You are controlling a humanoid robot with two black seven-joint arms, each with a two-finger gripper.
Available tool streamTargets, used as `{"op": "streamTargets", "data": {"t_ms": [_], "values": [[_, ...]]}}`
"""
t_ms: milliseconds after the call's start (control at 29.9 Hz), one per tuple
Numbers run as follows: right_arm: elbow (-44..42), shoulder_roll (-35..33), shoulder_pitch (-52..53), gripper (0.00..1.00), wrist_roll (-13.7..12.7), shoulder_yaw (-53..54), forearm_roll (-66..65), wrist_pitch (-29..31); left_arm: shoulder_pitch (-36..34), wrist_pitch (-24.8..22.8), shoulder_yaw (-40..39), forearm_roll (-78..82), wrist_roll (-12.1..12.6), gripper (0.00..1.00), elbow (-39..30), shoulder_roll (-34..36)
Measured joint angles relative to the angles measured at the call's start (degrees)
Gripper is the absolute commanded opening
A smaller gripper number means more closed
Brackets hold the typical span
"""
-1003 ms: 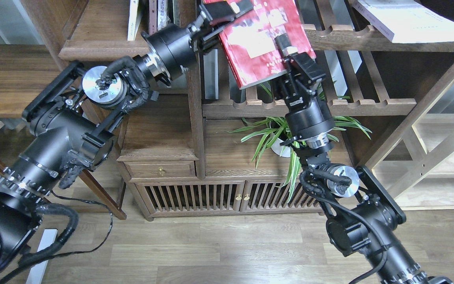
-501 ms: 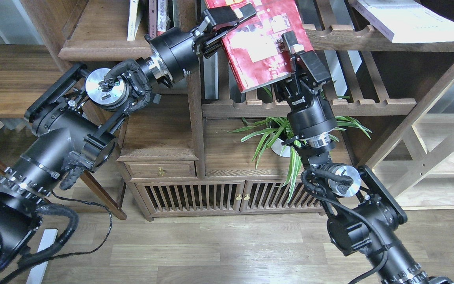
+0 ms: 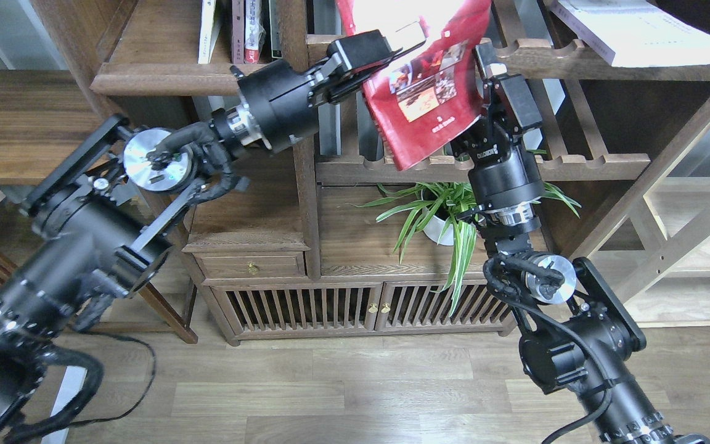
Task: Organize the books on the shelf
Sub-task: 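Carry the red book up and away with the left arm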
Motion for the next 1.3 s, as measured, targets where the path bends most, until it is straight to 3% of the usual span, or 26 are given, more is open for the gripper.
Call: {"op": "streamTargets", "data": {"t_ms": [568, 736, 936, 1304], "values": [[-5.2, -0.4, 0.2, 0.67, 0.1, 0.0, 0.1, 0.0, 9.2, -1.1, -5.5, 0.0, -0.2, 0.01, -20.7, 19.8], [-6.8, -1.3, 0.4, 0.67, 0.0, 0.0, 0.0, 0.0, 10.2, -4.6, -9.5, 0.0, 0.0, 0.0, -27.3, 27.9], [-9.1, -1.9, 0.4, 0.67, 0.0, 0.0, 0.0, 0.0, 10.5, -11.0, -13.0, 4.4, -0.3, 0.0, -29.4, 35.9], [-11.4, -4.5, 0.4, 0.67, 0.1, 0.0, -0.2, 0.0, 18.5, -11.5, -30.5, 15.6, -0.7, 0.0, -29.4, 38.0]]}}
